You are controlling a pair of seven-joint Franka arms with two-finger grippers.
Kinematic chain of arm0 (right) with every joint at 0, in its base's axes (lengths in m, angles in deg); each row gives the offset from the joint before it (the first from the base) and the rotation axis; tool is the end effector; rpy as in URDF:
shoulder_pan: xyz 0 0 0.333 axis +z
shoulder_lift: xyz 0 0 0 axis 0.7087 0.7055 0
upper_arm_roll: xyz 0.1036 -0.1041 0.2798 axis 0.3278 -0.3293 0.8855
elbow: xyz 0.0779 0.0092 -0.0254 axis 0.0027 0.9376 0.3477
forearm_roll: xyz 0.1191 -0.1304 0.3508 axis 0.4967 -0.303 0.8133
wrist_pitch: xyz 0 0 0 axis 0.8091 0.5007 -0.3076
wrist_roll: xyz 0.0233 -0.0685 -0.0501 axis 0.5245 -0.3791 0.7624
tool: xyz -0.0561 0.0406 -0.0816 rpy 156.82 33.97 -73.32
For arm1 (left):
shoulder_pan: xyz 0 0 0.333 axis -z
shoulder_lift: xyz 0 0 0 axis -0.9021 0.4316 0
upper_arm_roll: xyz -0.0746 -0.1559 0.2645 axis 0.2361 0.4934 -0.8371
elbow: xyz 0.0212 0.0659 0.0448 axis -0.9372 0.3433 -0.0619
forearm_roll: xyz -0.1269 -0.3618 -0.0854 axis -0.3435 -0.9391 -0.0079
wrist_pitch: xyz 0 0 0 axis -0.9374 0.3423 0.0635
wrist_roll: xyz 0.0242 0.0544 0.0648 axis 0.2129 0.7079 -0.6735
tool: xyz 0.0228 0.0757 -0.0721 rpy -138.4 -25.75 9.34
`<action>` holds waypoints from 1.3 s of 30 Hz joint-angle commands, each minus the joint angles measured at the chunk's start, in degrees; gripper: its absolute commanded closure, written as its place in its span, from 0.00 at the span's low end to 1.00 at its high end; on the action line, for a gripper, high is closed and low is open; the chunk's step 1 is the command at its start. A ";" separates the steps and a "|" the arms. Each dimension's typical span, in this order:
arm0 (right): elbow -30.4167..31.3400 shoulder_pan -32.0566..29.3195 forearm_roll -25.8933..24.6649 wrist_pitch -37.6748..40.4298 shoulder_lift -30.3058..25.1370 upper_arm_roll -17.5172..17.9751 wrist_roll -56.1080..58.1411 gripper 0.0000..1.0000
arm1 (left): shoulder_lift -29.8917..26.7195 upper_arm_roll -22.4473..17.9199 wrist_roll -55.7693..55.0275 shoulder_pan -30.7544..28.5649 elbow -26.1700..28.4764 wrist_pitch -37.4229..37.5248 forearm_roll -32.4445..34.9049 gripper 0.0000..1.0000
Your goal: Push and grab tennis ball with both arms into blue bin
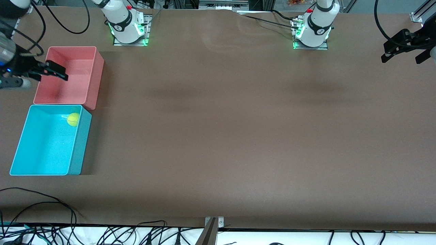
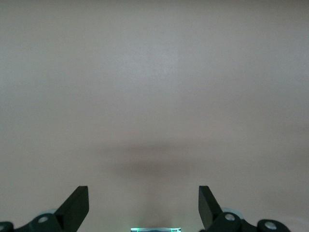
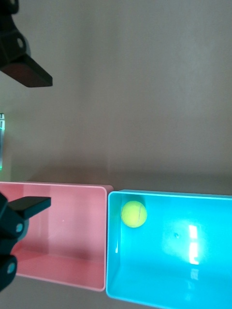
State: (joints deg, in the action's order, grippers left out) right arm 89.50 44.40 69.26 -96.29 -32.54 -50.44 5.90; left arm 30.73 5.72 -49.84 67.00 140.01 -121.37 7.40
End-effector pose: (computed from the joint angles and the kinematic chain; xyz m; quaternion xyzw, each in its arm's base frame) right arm 0.5242 -0.0245 0.5880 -0.9991 -0.0108 0.0387 0.0094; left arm 0.5178 -0.0155 0.6899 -0.9999 0.0086 0.0143 0.0018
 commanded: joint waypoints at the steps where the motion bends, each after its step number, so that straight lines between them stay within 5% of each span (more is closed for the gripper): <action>1: -5.21 -0.86 -0.38 2.30 2.30 0.86 -0.66 0.00 | 1.03 -0.01 -0.28 -0.46 -2.22 0.60 0.14 0.00; 7: -10.32 -0.86 -0.91 6.60 4.85 0.86 -0.75 0.00 | 1.12 0.07 -0.28 -0.64 -2.84 0.60 0.23 0.00; 39: -9.97 -0.86 -0.91 5.90 4.41 1.03 -0.66 0.00 | 1.03 0.07 -0.28 -0.73 -2.84 0.60 0.23 0.00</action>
State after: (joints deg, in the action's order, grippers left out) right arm 81.27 44.37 69.26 -91.45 -28.74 -50.42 5.90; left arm 30.74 5.71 -49.84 66.47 139.26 -121.37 7.40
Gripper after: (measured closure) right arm 0.000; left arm 0.000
